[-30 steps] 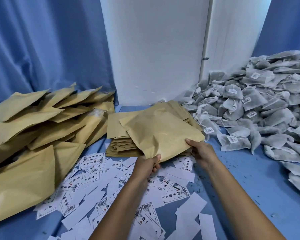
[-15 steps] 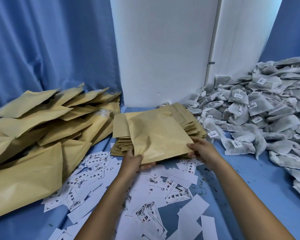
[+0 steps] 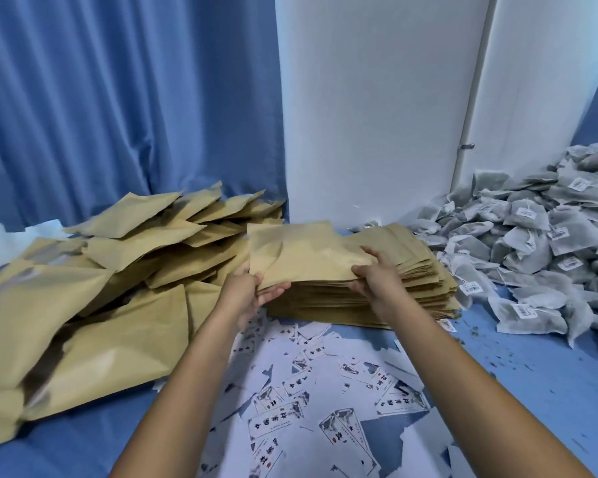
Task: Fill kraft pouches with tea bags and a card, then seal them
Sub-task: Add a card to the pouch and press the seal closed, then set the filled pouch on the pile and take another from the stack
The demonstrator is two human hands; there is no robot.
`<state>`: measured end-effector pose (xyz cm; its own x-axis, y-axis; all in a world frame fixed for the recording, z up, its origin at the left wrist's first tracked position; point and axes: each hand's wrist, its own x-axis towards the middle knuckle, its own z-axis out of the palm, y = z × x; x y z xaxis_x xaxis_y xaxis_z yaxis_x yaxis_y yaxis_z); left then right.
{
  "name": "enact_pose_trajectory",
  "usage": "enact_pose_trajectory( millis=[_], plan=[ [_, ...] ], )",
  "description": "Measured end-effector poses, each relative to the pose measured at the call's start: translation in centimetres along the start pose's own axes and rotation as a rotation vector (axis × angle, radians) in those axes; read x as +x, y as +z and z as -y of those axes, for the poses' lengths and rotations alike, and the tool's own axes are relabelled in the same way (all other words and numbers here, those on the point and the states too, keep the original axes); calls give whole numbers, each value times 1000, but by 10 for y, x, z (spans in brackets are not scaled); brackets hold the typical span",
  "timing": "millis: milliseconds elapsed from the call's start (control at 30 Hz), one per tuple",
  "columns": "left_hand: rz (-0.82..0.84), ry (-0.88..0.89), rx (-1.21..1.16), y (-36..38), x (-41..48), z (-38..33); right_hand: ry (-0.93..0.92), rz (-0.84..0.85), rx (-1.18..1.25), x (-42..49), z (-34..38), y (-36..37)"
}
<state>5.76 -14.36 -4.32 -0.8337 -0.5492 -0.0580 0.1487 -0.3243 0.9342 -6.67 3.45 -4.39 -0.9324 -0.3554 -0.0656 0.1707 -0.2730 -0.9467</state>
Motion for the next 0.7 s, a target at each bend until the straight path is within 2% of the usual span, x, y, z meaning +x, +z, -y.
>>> enact_pose_trajectory(
  millis=[133,233,300,333,400,500,567,633,700],
  plan=[
    [-51,190,-12,-23,-4,-39,-163,67,144,-1,8,54],
    [-159,368,-222,-53,2,-79,-72,349,412,2,17,112],
    [-182,416,-449,-72,7,-97,49,551,417,2,19,147],
    [-180,394,-524,-80,10,-99,56,603,269,4,14,159],
    [-188,255,-532,-91,12,-92,-57,619,-215,10,-3,168],
    [-140,64,-361,-97,13,-57,-279,430,-1136,28,-35,135],
    [-130,-2,-268,-95,16,-38,-192,251,-1609,41,-57,90],
    [-144,-10,-264,-94,22,-27,-118,156,-1838,44,-75,46],
    [-144,2,-295,-93,28,-23,-269,80,-1937,48,-84,20]
  ],
)
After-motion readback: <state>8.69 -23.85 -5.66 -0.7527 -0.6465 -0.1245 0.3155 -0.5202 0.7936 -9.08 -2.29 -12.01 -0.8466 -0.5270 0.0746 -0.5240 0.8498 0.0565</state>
